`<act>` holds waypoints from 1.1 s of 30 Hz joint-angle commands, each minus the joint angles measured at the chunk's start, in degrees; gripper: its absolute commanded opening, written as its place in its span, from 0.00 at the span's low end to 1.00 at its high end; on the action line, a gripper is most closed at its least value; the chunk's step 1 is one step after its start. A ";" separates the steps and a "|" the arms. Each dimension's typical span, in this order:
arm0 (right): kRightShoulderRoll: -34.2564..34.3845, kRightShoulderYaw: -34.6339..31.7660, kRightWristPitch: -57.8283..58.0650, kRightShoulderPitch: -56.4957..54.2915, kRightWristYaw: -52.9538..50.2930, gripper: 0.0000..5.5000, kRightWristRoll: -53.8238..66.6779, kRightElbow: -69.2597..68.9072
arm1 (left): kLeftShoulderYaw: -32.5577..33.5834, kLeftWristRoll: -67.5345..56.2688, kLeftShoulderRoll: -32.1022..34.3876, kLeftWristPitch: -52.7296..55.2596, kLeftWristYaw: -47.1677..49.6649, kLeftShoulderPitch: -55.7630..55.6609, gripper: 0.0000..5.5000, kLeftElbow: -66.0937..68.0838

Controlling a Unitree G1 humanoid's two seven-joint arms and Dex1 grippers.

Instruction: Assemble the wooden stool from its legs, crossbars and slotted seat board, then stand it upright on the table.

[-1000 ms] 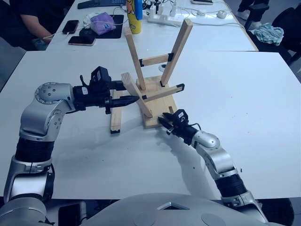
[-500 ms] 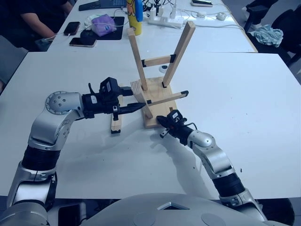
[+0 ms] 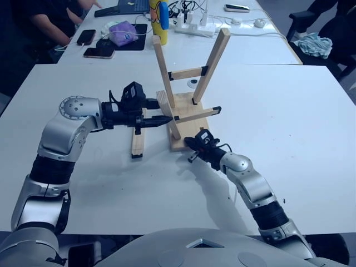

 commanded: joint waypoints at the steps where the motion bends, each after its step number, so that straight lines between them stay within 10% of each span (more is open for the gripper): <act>1: -1.55 2.67 6.80 4.39 0.76 0.00 -1.83 5.19 | -7.39 4.68 2.48 2.03 -2.88 9.58 0.37 0.47; 12: -1.26 2.72 6.34 2.49 0.32 0.00 -2.38 7.42 | -2.81 3.18 -3.28 -4.55 1.56 3.52 0.37 5.85; 24: -0.55 1.73 4.80 2.24 -0.90 0.00 -2.60 9.64 | 16.19 -10.26 -1.32 2.92 5.05 7.22 0.73 -5.10; 33: -0.42 0.47 3.95 2.82 -1.44 0.00 -2.61 10.82 | 31.09 -39.57 -2.48 16.90 23.47 -3.33 0.63 -15.68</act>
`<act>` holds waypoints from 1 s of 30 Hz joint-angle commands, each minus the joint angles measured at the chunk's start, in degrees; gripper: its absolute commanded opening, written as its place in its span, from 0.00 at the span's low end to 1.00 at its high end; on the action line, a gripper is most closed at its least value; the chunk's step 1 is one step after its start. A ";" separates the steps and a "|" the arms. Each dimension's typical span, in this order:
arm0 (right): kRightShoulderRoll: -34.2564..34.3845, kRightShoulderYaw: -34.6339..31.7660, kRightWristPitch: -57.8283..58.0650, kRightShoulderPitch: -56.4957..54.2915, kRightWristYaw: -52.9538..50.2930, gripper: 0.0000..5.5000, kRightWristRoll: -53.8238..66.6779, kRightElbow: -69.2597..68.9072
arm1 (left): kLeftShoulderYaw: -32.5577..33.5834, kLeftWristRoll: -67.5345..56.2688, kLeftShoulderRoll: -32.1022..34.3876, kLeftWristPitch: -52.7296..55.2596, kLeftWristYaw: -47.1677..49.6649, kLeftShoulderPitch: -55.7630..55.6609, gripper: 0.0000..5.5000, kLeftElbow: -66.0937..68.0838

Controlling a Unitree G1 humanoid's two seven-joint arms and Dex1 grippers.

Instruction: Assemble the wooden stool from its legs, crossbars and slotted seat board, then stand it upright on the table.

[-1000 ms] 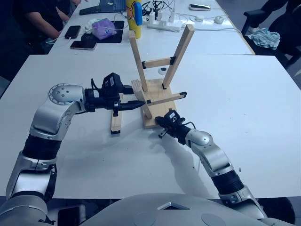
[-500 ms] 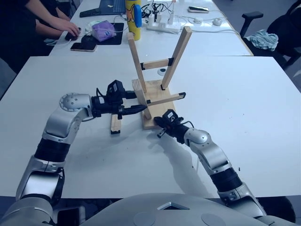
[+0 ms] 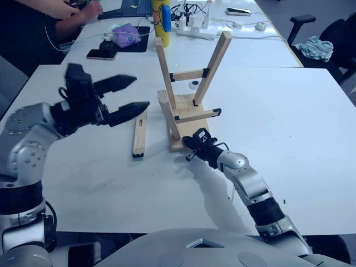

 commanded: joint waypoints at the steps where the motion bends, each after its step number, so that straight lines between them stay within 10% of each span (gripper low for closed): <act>1: -1.59 0.85 4.49 4.38 -0.75 0.00 -2.52 7.68 | 4.06 -13.56 -5.72 2.19 14.54 -12.17 0.60 0.47; 13: -1.35 1.69 2.44 3.25 -0.08 0.00 -3.33 11.31 | -11.04 -4.23 -14.88 -1.04 18.28 -17.40 0.26 1.87; 23: -1.70 2.27 2.14 3.78 0.11 0.00 -3.73 11.33 | -4.69 -11.09 -17.29 -2.45 23.48 -31.33 0.03 2.74; 30: -1.83 2.82 2.55 3.74 0.48 0.00 -3.99 10.59 | -13.83 -6.35 -11.05 5.51 21.33 -24.57 0.01 2.54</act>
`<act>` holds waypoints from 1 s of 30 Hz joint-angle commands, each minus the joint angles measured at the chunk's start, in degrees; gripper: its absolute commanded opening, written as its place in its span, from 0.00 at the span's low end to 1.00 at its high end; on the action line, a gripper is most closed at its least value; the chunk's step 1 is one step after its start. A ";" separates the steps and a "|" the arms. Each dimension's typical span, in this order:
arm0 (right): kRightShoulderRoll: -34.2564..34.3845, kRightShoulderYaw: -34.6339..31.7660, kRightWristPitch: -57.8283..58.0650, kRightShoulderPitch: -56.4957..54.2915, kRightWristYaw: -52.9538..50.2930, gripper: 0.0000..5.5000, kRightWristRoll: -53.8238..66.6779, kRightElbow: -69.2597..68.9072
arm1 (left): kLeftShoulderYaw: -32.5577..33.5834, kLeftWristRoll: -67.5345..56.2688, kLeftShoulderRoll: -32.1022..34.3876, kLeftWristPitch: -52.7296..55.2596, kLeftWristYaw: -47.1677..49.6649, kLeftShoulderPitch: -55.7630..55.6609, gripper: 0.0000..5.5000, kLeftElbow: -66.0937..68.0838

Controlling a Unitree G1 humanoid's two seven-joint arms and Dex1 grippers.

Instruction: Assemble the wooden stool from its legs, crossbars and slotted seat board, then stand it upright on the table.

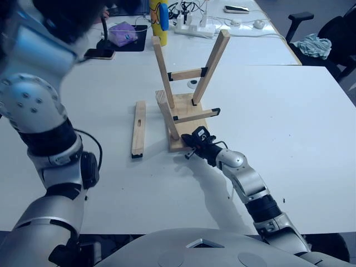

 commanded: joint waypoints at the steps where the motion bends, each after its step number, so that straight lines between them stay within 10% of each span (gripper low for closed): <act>1: -2.65 2.59 6.83 5.18 0.32 0.00 -3.40 6.62 | -14.97 12.90 7.06 6.02 -4.30 14.01 0.01 -0.44; 8: -3.10 3.21 7.67 5.49 0.46 0.00 -3.22 5.36 | -28.09 29.12 8.49 2.58 -7.35 24.33 0.01 -0.43; 22: -2.38 2.33 5.59 6.33 -1.50 0.00 -3.51 7.24 | 3.74 27.12 -2.34 -13.23 7.69 20.93 0.08 2.73; 30: -1.52 1.37 3.38 5.78 -1.95 0.00 -3.10 9.28 | 0.18 36.17 -6.10 -13.40 10.85 42.01 0.28 5.06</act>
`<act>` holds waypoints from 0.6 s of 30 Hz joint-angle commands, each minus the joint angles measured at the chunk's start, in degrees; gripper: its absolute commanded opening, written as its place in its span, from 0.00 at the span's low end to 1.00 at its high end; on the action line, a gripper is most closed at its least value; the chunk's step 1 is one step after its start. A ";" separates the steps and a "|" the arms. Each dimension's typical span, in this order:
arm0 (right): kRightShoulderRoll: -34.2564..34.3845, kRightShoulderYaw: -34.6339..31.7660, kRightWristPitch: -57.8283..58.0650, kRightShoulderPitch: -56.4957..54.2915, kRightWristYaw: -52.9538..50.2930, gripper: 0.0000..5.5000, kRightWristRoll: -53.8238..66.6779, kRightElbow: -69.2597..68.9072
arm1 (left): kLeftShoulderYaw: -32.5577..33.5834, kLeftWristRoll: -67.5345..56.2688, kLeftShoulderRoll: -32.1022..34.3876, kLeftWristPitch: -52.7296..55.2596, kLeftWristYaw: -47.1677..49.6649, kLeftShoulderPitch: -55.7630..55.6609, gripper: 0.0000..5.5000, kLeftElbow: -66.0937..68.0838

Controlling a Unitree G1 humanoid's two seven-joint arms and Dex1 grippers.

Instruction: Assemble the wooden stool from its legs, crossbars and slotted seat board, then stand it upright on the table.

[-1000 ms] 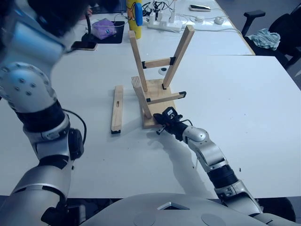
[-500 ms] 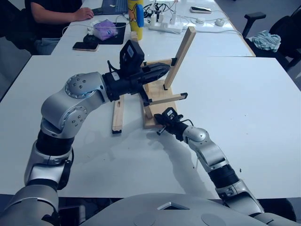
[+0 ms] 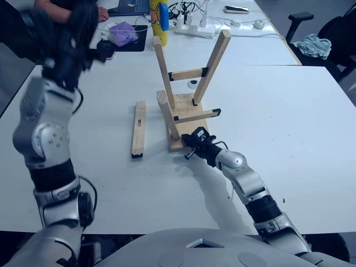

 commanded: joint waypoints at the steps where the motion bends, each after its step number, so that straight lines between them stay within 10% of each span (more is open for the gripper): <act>1: -1.35 0.98 5.04 5.47 -0.91 0.00 -2.92 9.23 | -4.62 5.55 -4.99 -1.38 3.19 8.78 0.30 -0.45; 18: -1.49 1.54 4.73 3.26 0.76 0.00 -3.01 10.19 | -18.84 21.62 -13.88 5.22 14.31 16.92 0.68 0.07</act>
